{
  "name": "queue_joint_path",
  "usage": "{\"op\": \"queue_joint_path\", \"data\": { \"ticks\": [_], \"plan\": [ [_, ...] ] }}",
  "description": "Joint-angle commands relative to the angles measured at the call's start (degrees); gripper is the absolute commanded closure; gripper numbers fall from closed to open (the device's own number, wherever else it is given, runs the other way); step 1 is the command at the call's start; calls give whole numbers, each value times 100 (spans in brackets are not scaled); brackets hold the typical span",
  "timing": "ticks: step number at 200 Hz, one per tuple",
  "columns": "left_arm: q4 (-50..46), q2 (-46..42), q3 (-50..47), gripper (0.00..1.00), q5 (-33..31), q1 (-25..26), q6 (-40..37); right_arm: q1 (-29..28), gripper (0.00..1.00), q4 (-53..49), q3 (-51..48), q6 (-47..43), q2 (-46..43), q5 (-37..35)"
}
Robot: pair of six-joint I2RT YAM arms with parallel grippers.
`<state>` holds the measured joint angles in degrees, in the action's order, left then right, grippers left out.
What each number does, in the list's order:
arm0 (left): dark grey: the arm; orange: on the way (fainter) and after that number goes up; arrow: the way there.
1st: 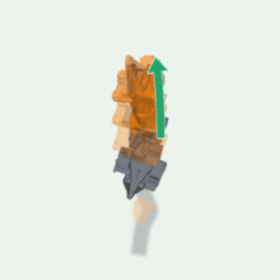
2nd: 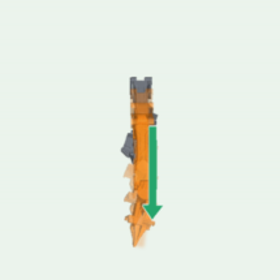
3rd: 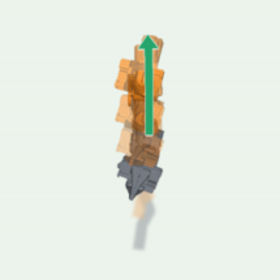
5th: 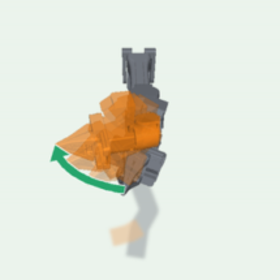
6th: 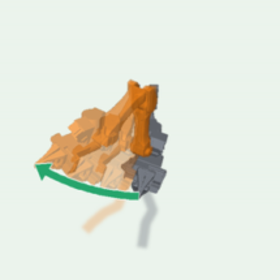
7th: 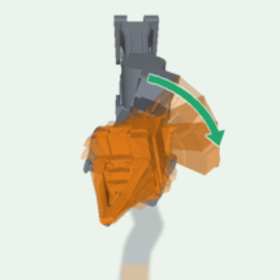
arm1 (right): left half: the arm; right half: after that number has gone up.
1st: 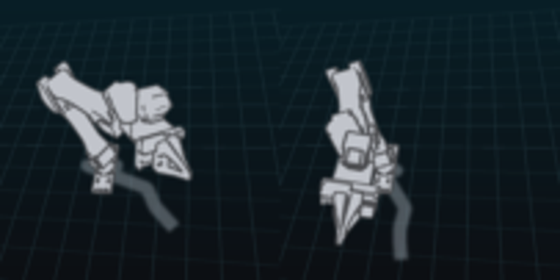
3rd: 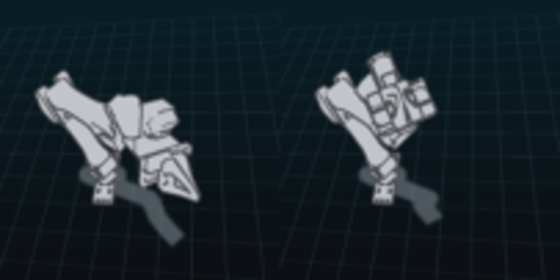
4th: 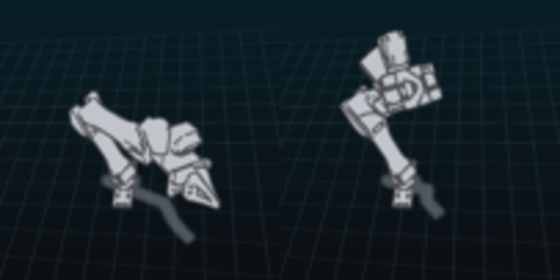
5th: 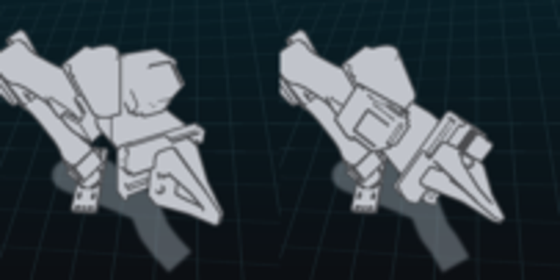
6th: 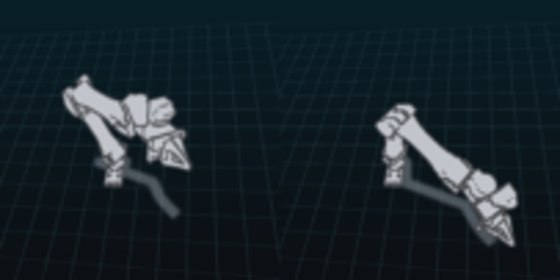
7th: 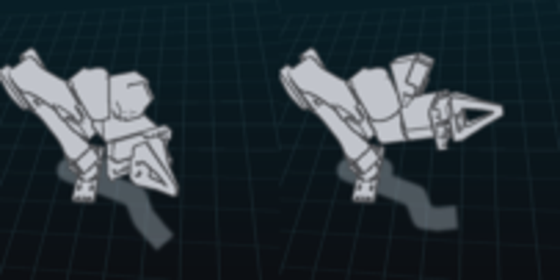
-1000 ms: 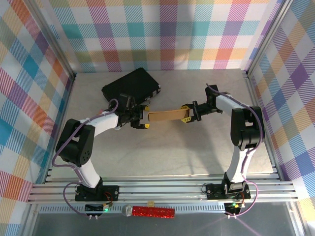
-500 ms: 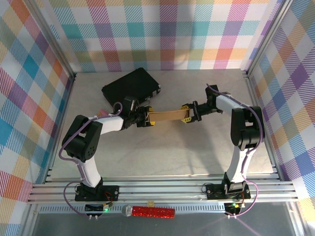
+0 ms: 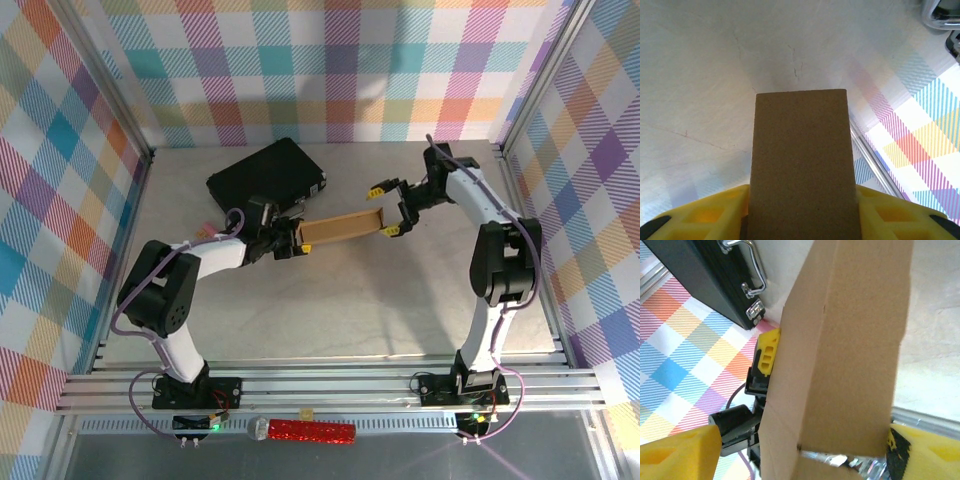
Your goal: Fold the paper box
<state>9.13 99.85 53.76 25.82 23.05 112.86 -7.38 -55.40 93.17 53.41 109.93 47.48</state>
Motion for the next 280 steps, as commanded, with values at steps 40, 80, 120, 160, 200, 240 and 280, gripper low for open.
{"op": "queue_joint_path", "data": {
  "ticks": [40, 80, 120, 160, 200, 240, 280],
  "plan": [
    [-1374, -458, 120, 55, 28, -269, 417, 7, 39, -255, -23, -2347, -1132, -1562],
    [-1612, -491, 161, 54, 85, -379, 355, -611, 66, 725, -689, -3869, -1951, -2196],
    [-1816, -403, 250, 54, 142, -531, 196, -1281, 61, 945, -677, -4774, -1765, -2989],
    [-1947, -265, 368, 54, 183, -703, 55, -1512, 64, 957, -754, -4937, -1723, -3756],
    [-2036, -81, 476, 54, 248, -797, -79, -1612, 68, 1075, -540, -5066, -1389, -3725],
    [-2108, -14, 570, 54, 274, -846, -168, -1677, 70, 1140, -439, -5034, -1233, -3651],
    [-2081, 18, 540, 55, 291, -863, -176, -1706, 69, 1309, -370, -4981, -1299, -3483]
  ]
}}
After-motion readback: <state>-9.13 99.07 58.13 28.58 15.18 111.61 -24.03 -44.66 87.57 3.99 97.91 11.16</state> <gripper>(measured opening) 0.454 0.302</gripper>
